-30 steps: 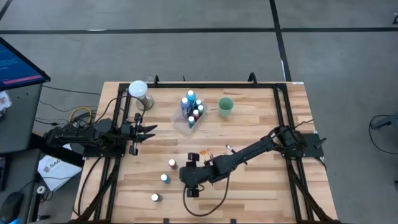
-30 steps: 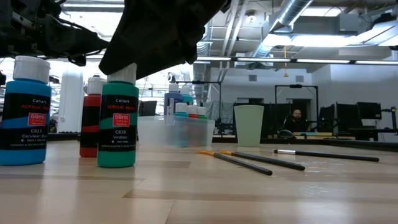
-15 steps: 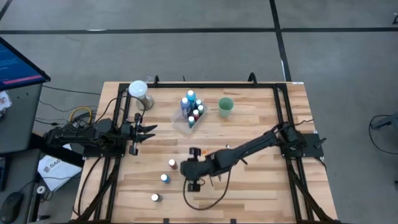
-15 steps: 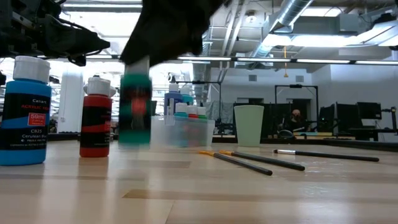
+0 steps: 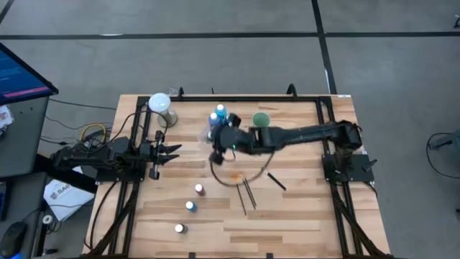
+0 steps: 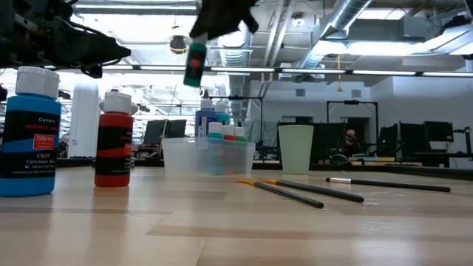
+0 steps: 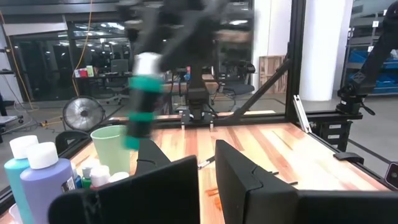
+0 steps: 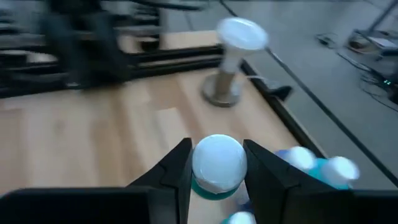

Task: Pick & Place Paint Supplies
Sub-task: Put the small green paint bottle into the transparent bin

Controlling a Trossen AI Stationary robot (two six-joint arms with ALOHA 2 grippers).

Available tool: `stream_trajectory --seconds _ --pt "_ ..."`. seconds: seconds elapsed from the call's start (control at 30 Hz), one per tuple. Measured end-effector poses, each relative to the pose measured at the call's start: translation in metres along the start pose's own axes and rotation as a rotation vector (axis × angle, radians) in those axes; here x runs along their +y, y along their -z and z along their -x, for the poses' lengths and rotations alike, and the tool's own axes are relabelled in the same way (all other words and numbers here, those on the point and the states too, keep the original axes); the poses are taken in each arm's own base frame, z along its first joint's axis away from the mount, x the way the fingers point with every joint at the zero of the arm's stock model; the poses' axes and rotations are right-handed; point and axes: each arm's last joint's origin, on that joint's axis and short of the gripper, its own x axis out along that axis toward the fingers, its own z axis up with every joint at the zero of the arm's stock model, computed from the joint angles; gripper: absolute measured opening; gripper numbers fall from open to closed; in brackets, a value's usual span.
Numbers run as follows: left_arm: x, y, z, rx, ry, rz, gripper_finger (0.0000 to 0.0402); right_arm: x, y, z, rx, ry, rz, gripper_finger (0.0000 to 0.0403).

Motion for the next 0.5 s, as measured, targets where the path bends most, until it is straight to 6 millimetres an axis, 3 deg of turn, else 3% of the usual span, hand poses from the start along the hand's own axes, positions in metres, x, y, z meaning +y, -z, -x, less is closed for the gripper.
stream_trajectory --seconds 0.17,0.5 --pt "0.0 0.0 0.0 0.001 0.0 0.0 0.0001 -0.02 0.011 -0.029 0.063 0.061 -0.033 0.0108" --pt "0.0 -0.001 0.0 -0.008 0.0 0.0 0.0001 -0.02 0.035 -0.067 0.123 0.075 -0.036 0.0108"
